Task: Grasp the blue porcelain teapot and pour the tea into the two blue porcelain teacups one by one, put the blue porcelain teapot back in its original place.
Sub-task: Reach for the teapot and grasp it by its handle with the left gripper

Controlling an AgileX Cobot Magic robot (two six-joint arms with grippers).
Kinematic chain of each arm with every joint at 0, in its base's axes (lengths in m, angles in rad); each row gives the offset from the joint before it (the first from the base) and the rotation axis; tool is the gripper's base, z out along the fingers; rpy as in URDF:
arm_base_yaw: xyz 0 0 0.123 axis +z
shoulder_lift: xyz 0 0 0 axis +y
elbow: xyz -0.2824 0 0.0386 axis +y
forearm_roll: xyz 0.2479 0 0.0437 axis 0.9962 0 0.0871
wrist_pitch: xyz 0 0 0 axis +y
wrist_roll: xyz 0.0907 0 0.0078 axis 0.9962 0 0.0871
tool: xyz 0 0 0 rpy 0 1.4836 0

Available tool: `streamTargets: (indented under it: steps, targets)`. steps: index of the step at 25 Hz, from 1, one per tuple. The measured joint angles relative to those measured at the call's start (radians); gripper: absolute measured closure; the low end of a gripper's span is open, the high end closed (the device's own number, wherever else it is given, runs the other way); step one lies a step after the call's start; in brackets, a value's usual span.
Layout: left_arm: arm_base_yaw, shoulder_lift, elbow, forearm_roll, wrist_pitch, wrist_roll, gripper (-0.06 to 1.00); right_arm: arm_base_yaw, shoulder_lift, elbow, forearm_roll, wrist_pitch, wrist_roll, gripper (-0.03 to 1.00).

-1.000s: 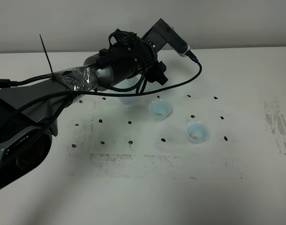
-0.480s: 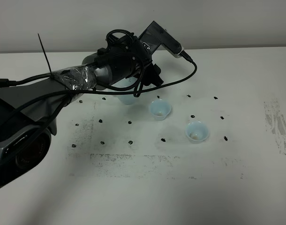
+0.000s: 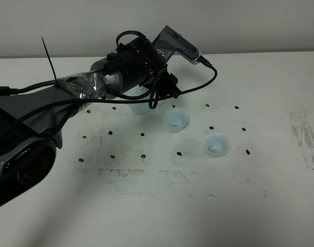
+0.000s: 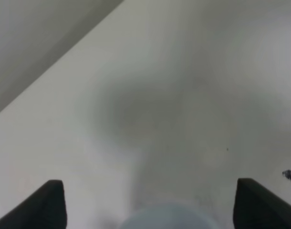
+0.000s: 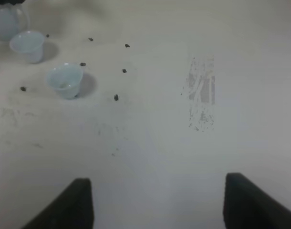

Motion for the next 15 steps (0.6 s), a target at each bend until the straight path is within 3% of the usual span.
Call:
streamTargets:
  steps: [6, 15]
  targets:
    - [0.0, 0.0, 0.0, -0.011, 0.029, 0.008, 0.26, 0.0, 0.0, 0.0, 0.0, 0.0, 0.0, 0.41]
    - [-0.004, 0.0, 0.0, -0.024, 0.064, 0.098, 0.26, 0.0, 0.0, 0.0, 0.0, 0.0, 0.0, 0.41]
